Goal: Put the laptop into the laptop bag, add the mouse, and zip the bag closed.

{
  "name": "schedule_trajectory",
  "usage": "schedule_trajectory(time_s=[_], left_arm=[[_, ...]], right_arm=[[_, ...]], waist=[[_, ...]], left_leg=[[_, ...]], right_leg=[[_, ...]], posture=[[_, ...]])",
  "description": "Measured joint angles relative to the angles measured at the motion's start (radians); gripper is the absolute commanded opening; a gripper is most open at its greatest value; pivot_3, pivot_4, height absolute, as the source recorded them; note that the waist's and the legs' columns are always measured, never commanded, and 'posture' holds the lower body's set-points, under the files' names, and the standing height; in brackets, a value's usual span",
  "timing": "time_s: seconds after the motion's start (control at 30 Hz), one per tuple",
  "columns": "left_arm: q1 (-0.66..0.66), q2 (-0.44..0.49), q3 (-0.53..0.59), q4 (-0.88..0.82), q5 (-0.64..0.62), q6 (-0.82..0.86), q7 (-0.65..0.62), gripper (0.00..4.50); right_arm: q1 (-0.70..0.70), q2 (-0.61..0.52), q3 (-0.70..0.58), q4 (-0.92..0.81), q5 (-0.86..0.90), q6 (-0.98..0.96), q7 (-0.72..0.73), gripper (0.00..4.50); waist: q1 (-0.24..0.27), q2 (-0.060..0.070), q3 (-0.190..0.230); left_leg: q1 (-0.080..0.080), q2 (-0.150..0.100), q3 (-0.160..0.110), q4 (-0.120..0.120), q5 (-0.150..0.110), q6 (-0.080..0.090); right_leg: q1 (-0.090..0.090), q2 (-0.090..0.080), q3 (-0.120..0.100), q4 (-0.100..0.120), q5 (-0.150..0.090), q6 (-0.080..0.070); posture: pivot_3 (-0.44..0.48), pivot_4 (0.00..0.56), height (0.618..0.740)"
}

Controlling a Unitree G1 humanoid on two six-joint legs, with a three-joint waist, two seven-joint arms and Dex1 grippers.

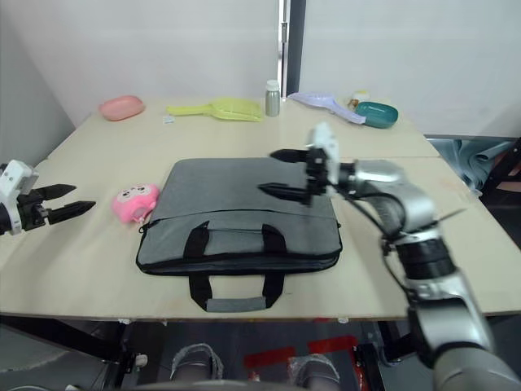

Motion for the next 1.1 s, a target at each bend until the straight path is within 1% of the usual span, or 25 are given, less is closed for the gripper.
schedule_trajectory(time_s=[0.07,0.1,0.13,0.17,0.2,0.3,0.37,0.4,0.5,0.63,0.73,0.83,1.07,1.1], left_arm=[[-0.004,-0.002,-0.006,-0.026,0.000,0.017,-0.001,4.50],[-0.007,-0.006,-0.011,-0.046,0.000,0.027,-0.002,4.50],[-0.009,-0.010,-0.012,-0.063,-0.001,0.031,-0.001,4.50],[-0.007,-0.013,-0.013,-0.078,-0.001,0.035,-0.001,4.50],[-0.003,-0.015,-0.014,-0.093,-0.001,0.041,0.001,4.50],[0.011,-0.027,-0.015,-0.129,-0.001,0.062,0.006,4.50],[0.010,-0.036,-0.017,-0.136,-0.001,0.073,0.008,4.50],[0.007,-0.040,-0.020,-0.138,-0.001,0.076,0.010,4.50],[-0.018,-0.055,-0.032,-0.139,0.000,0.082,0.011,4.50],[-0.075,-0.075,-0.064,-0.129,0.015,0.080,0.011,4.50],[-0.170,-0.118,-0.114,-0.050,0.063,0.049,0.039,4.50],[-0.224,-0.139,-0.173,0.044,0.130,0.001,0.074,4.50],[-0.292,-0.173,-0.257,0.212,0.239,-0.037,0.104,4.50],[-0.294,-0.173,-0.261,0.225,0.246,-0.040,0.101,4.25]], right_arm=[[-0.026,0.078,0.055,0.035,-0.034,-0.028,-0.004,3.40],[-0.046,0.123,0.088,0.071,-0.067,-0.058,-0.014,2.98],[-0.056,0.148,0.113,0.098,-0.092,-0.084,-0.019,2.68],[-0.062,0.163,0.132,0.132,-0.121,-0.121,-0.017,2.42],[-0.065,0.168,0.150,0.168,-0.149,-0.154,-0.013,1.97],[-0.063,0.176,0.193,0.277,-0.228,-0.251,0.012,0.84],[-0.064,0.200,0.202,0.345,-0.266,-0.310,0.016,0.20],[-0.064,0.212,0.215,0.386,-0.286,-0.338,0.014,0.03],[-0.063,0.242,0.225,0.477,-0.333,-0.403,0.010,0.03],[-0.062,0.256,0.233,0.547,-0.385,-0.485,0.008,0.03],[-0.054,0.265,0.233,0.578,-0.419,-0.532,0.001,0.03],[-0.048,0.273,0.232,0.586,-0.429,-0.552,0.001,0.03],[-0.038,0.273,0.218,0.575,-0.430,-0.542,0.001,0.03],[-0.035,0.272,0.216,0.572,-0.430,-0.539,0.000,0.00]], waist=[[-0.001,0.000,0.000],[-0.001,-0.001,0.000],[-0.001,-0.001,0.000],[0.000,-0.001,0.000],[0.000,-0.002,0.000],[-0.002,-0.003,0.000],[-0.005,-0.004,0.000],[-0.007,-0.004,0.000],[-0.009,-0.004,0.000],[-0.009,-0.005,-0.001],[-0.005,-0.006,-0.002],[-0.013,-0.006,-0.002],[-0.015,-0.007,-0.002],[-0.015,-0.007,-0.002]], left_leg=[[0.000,0.000,0.000,0.000,0.000,0.000],[-0.001,0.000,0.000,0.000,0.000,0.000],[-0.001,0.000,-0.001,0.000,0.000,-0.001],[-0.001,0.000,-0.001,0.000,0.000,-0.001],[-0.002,-0.001,-0.001,0.000,0.000,-0.001],[-0.002,-0.001,-0.002,0.000,0.000,-0.001],[-0.002,0.000,-0.002,0.000,0.000,-0.001],[-0.002,0.000,-0.002,0.000,0.000,-0.001],[-0.002,0.000,-0.002,0.000,0.000,-0.002],[-0.002,0.000,-0.003,0.000,0.000,-0.001],[0.000,0.000,-0.003,0.001,0.000,-0.001],[0.002,0.000,-0.003,0.002,0.000,-0.001],[0.002,0.000,-0.004,0.002,0.000,-0.001],[0.003,0.000,-0.004,0.002,0.000,-0.001]], right_leg=[[0.000,0.000,0.000,0.000,0.000,0.000],[0.000,0.000,0.000,0.000,0.000,0.000],[0.000,0.000,0.000,0.000,0.000,0.000],[0.000,-0.001,-0.001,-0.001,0.000,0.000],[0.000,-0.001,-0.001,-0.001,0.000,0.000],[0.000,0.000,-0.001,-0.001,0.000,0.000],[0.000,0.000,-0.002,-0.001,0.000,0.000],[-0.001,0.000,-0.002,0.000,0.000,0.000],[0.000,0.000,-0.002,0.000,0.000,0.000],[0.000,0.000,-0.002,0.000,0.000,0.000],[0.002,0.000,-0.002,0.001,0.000,0.000],[0.004,0.000,-0.001,0.002,0.000,0.000],[0.005,0.000,-0.002,0.001,0.000,0.000],[0.005,0.000,-0.002,0.001,0.000,0.000]], posture=[[0.000,0.150,0.740],[0.000,0.150,0.740],[0.000,0.150,0.740],[0.000,0.150,0.740],[0.000,0.150,0.740],[0.000,0.150,0.740],[0.000,0.150,0.740],[0.000,0.150,0.740],[0.000,0.150,0.740],[0.000,0.150,0.740],[0.000,0.150,0.740],[0.000,0.150,0.740],[0.000,0.150,0.740],[0.000,0.150,0.740]])
